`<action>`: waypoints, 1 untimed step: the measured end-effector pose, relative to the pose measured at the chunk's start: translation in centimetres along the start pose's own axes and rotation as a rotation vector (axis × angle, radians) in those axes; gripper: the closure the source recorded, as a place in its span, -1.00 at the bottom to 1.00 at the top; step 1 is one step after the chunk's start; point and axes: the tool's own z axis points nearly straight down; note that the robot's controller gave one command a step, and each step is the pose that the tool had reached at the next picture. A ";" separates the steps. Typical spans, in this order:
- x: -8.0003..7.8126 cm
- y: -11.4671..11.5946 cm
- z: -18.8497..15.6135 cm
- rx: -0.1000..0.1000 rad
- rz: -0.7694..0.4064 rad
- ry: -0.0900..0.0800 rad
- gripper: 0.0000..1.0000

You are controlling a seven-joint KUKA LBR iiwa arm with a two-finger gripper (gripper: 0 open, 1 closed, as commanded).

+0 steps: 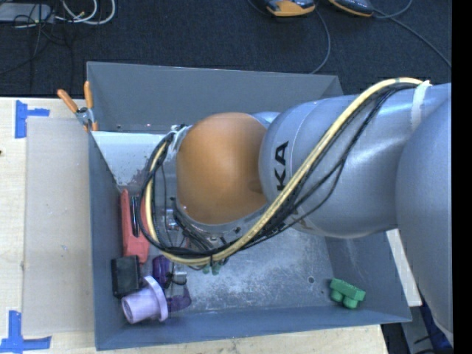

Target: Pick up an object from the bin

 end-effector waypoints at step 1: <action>-0.2 -0.1 -0.5 -0.002 0.006 -0.008 -1.00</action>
Offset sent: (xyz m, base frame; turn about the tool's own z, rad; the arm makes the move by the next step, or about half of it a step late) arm 0.0354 -0.0153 -0.1020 0.1512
